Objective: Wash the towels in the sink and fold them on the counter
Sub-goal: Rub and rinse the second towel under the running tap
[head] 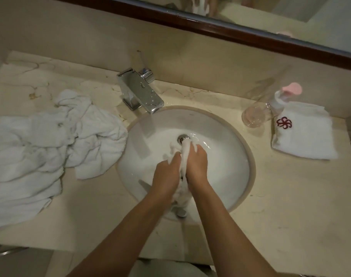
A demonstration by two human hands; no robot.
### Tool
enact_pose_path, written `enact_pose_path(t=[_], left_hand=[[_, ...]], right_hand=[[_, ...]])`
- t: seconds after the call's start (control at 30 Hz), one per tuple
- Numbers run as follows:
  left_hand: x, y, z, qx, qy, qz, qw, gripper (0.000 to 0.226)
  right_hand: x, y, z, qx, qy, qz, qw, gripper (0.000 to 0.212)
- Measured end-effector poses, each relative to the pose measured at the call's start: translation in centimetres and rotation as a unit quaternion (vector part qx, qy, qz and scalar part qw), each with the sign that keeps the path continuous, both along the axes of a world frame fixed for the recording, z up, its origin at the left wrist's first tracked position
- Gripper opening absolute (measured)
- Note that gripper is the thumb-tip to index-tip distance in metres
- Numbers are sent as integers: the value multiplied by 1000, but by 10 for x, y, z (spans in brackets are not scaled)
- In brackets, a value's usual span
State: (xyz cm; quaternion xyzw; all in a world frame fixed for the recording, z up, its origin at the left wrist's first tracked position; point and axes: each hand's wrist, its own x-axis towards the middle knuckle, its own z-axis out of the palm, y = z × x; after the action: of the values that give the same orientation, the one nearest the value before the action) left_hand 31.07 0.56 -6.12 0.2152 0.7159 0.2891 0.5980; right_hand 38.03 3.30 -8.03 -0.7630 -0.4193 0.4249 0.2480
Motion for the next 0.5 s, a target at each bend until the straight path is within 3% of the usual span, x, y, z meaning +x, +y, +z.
enact_pose_path(t=[0.1,0.17,0.2,0.27,0.3,0.37,0.5], left_hand=[[-22,20,-4,-23,40,95,994,38],[-41,41,-4,-37,1,132,991,40],[-44,46,0,-38,-48,137,989,37],[-38,38,3,-7,-69,83,994,36],[-32,30,3,4,-17,36,999,38],[-21,17,3,28,58,23,998,43],[-36,37,-1,-41,-70,116,990,46]], right_hand=[[-10,-16,8,53,-48,51,996,35],[-30,-41,24,140,-7,99,985,29],[-35,-44,25,138,8,105,985,24],[-36,-16,18,62,56,-8,996,24],[-32,5,5,2,81,-88,993,30],[-28,27,8,-64,64,-116,989,37],[-48,-7,31,-14,9,122,992,34]])
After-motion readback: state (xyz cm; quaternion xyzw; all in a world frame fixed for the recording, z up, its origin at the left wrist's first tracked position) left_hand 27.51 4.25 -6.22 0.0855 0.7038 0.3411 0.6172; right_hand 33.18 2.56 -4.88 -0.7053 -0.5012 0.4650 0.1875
